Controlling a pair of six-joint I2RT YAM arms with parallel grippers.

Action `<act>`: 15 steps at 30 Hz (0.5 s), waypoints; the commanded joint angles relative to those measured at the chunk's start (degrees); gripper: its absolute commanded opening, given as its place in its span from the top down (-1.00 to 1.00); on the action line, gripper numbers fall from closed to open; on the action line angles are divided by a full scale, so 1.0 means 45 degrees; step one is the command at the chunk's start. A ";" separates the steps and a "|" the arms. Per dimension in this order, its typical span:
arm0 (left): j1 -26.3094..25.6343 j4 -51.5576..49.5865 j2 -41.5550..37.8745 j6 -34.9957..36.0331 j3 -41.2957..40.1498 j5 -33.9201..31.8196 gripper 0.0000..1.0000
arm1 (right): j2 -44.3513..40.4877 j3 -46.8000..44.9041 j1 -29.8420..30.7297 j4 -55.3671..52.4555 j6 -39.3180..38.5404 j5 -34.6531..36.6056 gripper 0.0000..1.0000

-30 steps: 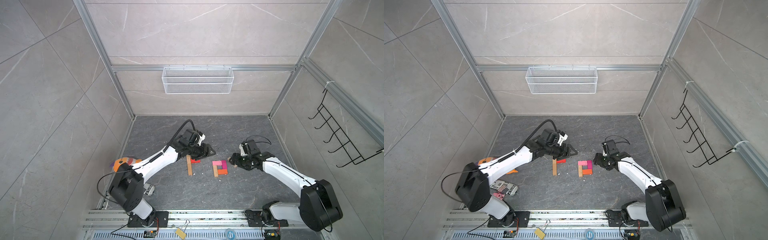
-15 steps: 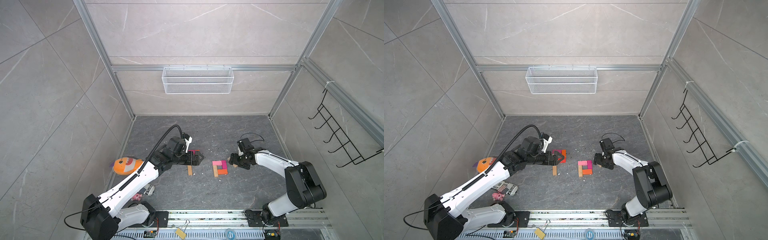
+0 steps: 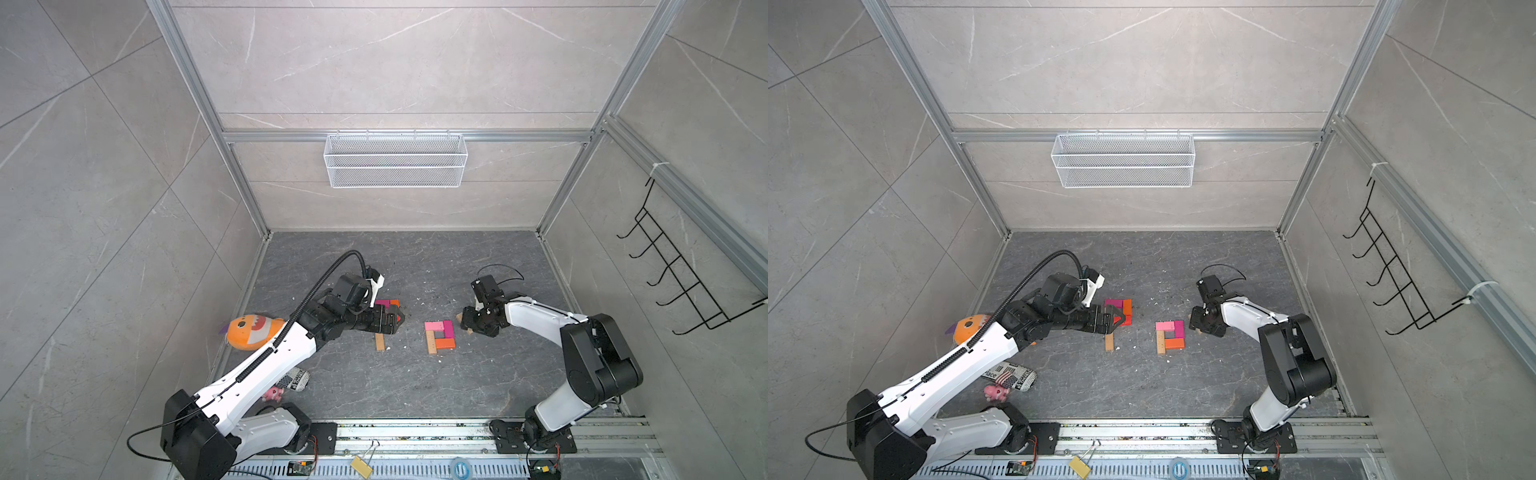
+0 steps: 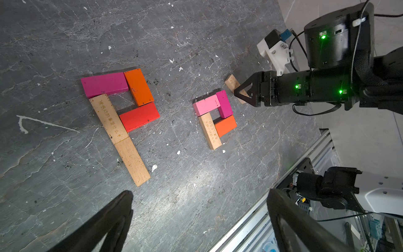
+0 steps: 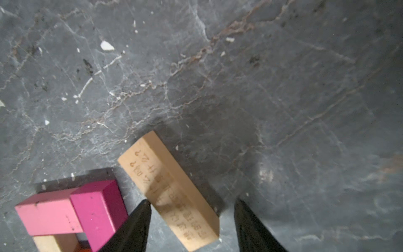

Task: Assemble the letter p with building blocks
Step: Pick up the building block from the center of the board.

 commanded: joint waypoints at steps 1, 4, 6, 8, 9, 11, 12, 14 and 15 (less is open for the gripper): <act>0.0032 -0.0249 0.0046 0.0556 0.0443 0.0219 -0.97 | 0.0341 0.0257 -0.0038 -0.0052 -0.0130 0.0260 -0.20; 0.0030 -0.0265 0.0162 0.0586 0.0482 0.0238 -0.97 | 0.0372 0.0212 -0.0048 0.0020 -0.0134 0.0229 -0.09; 0.0037 -0.0269 0.0266 0.0583 0.0516 0.0266 -0.96 | 0.0425 0.0208 -0.0038 0.0041 -0.0101 0.0235 -0.01; 0.0056 -0.0294 0.0354 0.0597 0.0533 0.0311 -0.96 | 0.0449 0.0190 -0.0031 0.0039 -0.0094 0.0130 0.10; 0.0055 -0.0268 0.0395 0.0602 0.0538 0.0358 -0.96 | 0.0423 0.0142 -0.0030 0.0068 -0.0049 0.0109 0.14; 0.0060 -0.0265 0.0485 0.0603 0.0531 0.0440 -0.96 | 0.0287 -0.0012 -0.0023 0.0154 0.0039 0.0019 0.19; 0.0046 -0.0276 0.0545 0.0604 0.0568 0.0491 -0.96 | 0.0190 -0.0090 -0.0012 0.0153 0.0089 -0.0038 0.20; 0.0055 -0.0288 0.0633 0.0602 0.0570 0.0522 -0.95 | -0.0072 -0.0282 -0.0013 0.0188 0.0145 -0.0091 0.22; 0.0064 -0.0285 0.0668 0.0601 0.0589 0.0573 -0.95 | -0.0213 -0.0396 -0.0014 0.0232 0.0196 -0.0133 0.22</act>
